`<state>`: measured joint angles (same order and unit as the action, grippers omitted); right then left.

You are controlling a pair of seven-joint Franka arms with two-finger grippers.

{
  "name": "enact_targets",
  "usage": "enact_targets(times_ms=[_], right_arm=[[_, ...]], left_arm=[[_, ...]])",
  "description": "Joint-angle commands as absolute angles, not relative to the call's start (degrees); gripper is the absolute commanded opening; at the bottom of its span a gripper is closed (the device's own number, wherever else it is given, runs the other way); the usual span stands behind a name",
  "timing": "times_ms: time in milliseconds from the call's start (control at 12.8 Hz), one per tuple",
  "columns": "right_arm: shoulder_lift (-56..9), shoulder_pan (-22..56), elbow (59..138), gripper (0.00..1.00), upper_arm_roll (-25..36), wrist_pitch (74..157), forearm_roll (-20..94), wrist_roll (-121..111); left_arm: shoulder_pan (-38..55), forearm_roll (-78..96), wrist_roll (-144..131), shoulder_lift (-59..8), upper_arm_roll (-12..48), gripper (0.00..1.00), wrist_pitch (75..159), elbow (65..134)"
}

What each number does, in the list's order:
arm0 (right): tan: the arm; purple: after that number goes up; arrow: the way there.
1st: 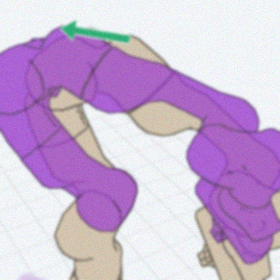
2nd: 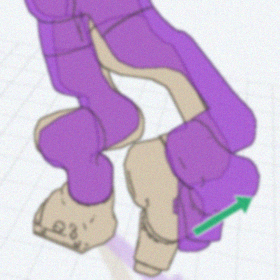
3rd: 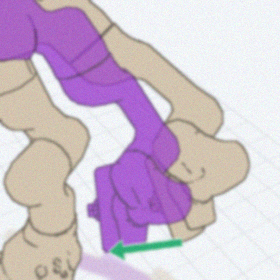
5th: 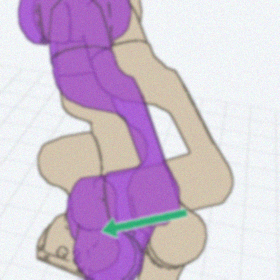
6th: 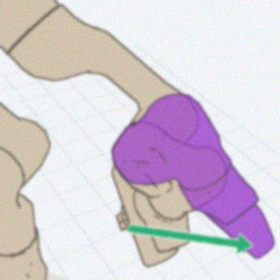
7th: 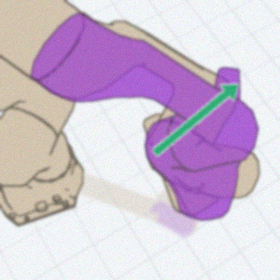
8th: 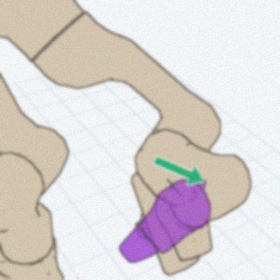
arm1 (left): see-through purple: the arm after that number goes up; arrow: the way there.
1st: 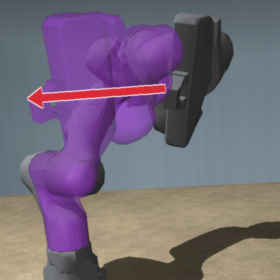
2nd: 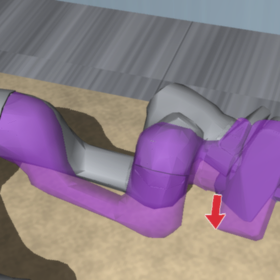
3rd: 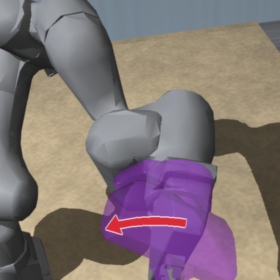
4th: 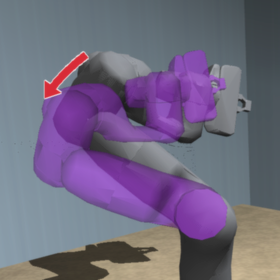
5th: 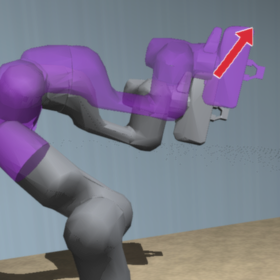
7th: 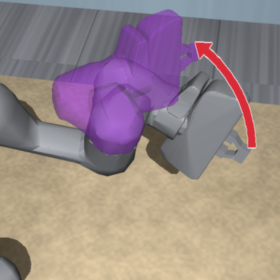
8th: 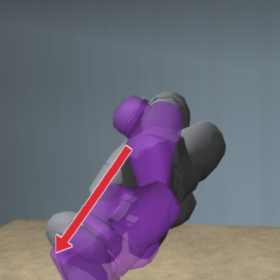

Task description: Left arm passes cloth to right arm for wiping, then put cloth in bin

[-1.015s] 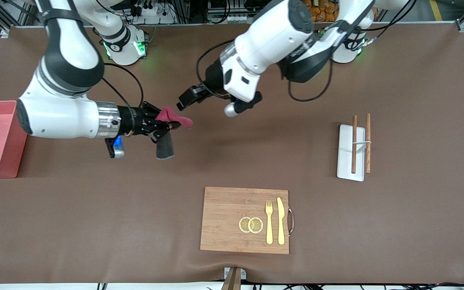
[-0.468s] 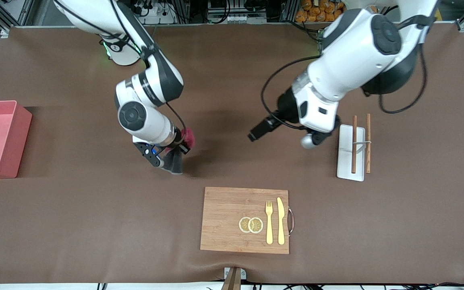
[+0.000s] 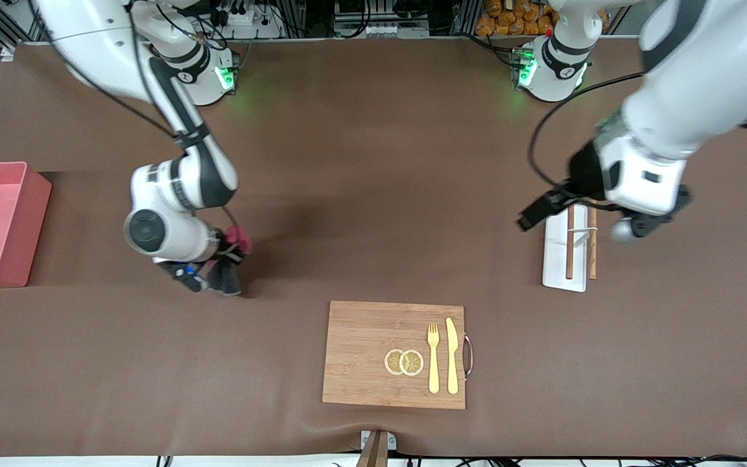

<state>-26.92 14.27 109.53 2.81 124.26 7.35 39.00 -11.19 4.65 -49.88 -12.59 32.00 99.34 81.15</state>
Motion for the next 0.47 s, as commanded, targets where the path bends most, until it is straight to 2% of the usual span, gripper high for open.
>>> enact_targets(times_ms=[0,234,390], right_arm=[[-24.00,7.85,111.18,0.00,2.72,122.79,2.91,26.68],[-22.59,-3.04,110.22,0.00,2.72,121.29,-2.97,6.31],[-22.50,-9.20,108.99,0.00,2.81,121.20,-4.13,-7.41]], left_arm=[[-11.01,3.78,-39.25,-8.37,25.98,1.00,93.10,82.18],[2.60,4.48,-24.65,-5.11,7.08,1.00,85.37,82.61],[4.74,4.48,-17.61,-3.87,3.09,1.00,81.84,82.79]])
